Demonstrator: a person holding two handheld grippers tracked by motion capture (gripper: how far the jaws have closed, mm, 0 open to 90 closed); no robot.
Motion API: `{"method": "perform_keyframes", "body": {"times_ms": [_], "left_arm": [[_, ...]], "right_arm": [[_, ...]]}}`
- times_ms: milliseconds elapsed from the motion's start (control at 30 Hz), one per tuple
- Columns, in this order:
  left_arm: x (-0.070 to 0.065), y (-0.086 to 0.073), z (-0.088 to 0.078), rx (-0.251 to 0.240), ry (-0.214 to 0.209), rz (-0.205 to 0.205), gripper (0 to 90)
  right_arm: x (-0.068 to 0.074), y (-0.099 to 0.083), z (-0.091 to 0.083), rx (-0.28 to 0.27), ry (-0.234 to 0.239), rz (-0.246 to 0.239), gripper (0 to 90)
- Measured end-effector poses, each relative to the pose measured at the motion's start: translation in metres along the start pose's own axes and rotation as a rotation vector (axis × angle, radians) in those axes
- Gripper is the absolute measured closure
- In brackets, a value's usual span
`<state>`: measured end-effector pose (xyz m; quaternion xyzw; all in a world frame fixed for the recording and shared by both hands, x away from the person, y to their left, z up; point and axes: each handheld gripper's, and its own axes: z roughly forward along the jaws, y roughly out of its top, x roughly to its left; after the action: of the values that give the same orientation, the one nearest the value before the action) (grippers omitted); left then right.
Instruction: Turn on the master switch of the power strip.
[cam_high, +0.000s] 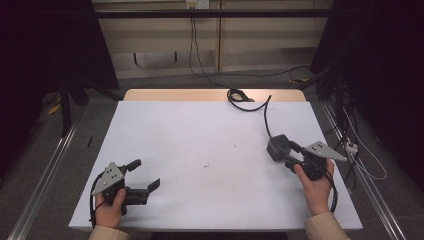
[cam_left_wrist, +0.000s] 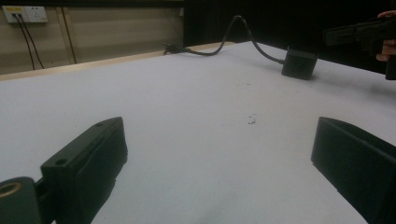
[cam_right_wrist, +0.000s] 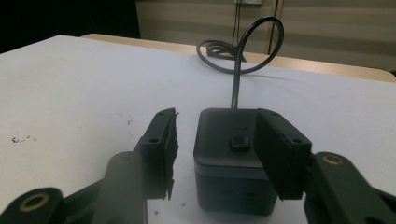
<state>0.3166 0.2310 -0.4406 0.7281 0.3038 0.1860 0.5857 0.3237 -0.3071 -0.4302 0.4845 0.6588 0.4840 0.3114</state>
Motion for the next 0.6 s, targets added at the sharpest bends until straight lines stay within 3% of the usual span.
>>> {"method": "perform_keyframes", "body": {"times_ms": [600], "left_arm": [[0.0001, 0.0001, 0.0, 0.0, -0.001, 0.002, 3.1]], "right_arm": [[-0.0014, 0.0053, 0.0062, 0.012, 0.032, -0.006, 67.6]]}}
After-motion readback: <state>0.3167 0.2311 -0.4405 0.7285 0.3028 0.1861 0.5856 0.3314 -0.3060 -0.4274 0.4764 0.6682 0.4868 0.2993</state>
